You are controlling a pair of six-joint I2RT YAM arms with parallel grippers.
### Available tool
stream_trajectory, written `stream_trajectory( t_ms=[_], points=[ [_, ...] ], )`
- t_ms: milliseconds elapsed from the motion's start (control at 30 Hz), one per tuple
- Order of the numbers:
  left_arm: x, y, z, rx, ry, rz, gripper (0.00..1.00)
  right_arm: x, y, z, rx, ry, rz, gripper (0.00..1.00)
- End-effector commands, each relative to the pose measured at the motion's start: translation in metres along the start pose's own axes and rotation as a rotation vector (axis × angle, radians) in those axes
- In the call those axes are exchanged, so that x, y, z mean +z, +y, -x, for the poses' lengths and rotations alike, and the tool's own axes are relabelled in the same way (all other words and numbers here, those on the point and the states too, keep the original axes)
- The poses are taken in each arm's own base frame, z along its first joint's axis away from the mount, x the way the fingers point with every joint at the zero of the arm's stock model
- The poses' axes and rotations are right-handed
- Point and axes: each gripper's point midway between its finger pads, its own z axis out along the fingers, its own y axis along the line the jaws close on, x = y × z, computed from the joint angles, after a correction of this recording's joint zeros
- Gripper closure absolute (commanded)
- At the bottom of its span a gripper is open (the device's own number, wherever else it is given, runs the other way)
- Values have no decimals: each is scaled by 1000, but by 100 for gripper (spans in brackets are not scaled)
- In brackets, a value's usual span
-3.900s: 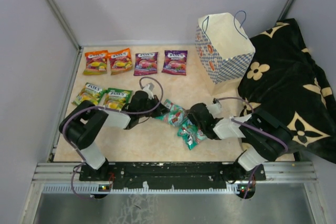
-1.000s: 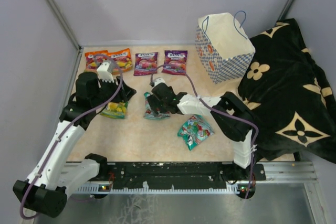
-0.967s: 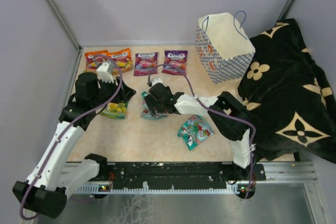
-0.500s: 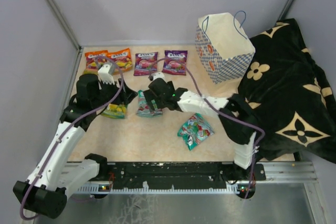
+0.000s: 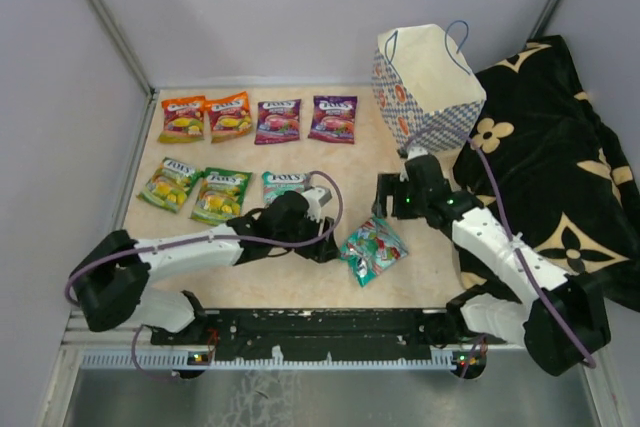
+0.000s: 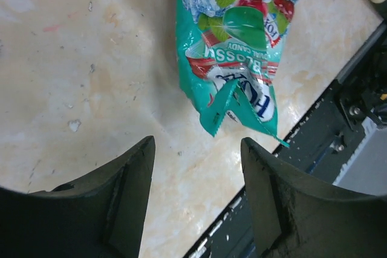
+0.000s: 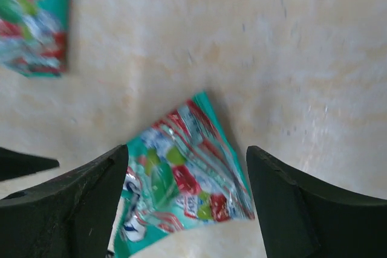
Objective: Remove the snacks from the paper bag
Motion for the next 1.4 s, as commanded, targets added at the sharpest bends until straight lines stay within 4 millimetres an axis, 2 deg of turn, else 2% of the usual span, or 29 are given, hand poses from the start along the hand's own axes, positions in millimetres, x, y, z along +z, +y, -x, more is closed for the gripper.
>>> stream_trajectory(
  t_ms=[0,133,233,367,433,500,567,700,733,933,1067,1133,1167,1267,1300,1367],
  points=[
    [33,-20,12,-28,-60,-65,35,15,-24,-56,121,168,-41,22],
    [56,-25,7,-52,-36,-109,34,35,-42,-70,198,181,-50,31],
    [72,-21,-2,-64,7,-101,37,48,-45,-76,204,195,-31,37],
    [79,-20,-5,-84,21,-100,55,60,-36,-80,208,205,44,46],
    [79,-17,-3,-80,13,-83,60,63,-31,-86,212,222,79,51],
    [77,-13,5,-67,-7,-54,66,65,-30,-95,216,248,93,61],
    [76,-6,13,-54,-16,-5,78,65,-30,-101,225,258,98,72],
    [75,19,46,-32,-51,101,100,59,-31,-110,250,258,99,94],
    [73,30,58,-39,-67,119,100,57,-32,-112,253,257,92,99],
    [73,71,139,11,-125,160,100,41,-27,-103,316,192,95,100],
    [99,88,184,151,-113,181,100,37,-17,-105,426,146,145,100],
    [120,92,196,213,-73,159,100,39,-14,-106,468,129,155,100],
    [138,100,192,238,-26,154,100,40,-11,-107,478,126,157,100],
    [165,104,203,328,29,108,99,44,-1,-108,488,121,173,100],
    [168,98,213,387,28,68,99,44,3,-106,475,116,174,100],
    [171,91,205,452,75,-10,99,42,13,-99,421,102,180,100]
  ],
)
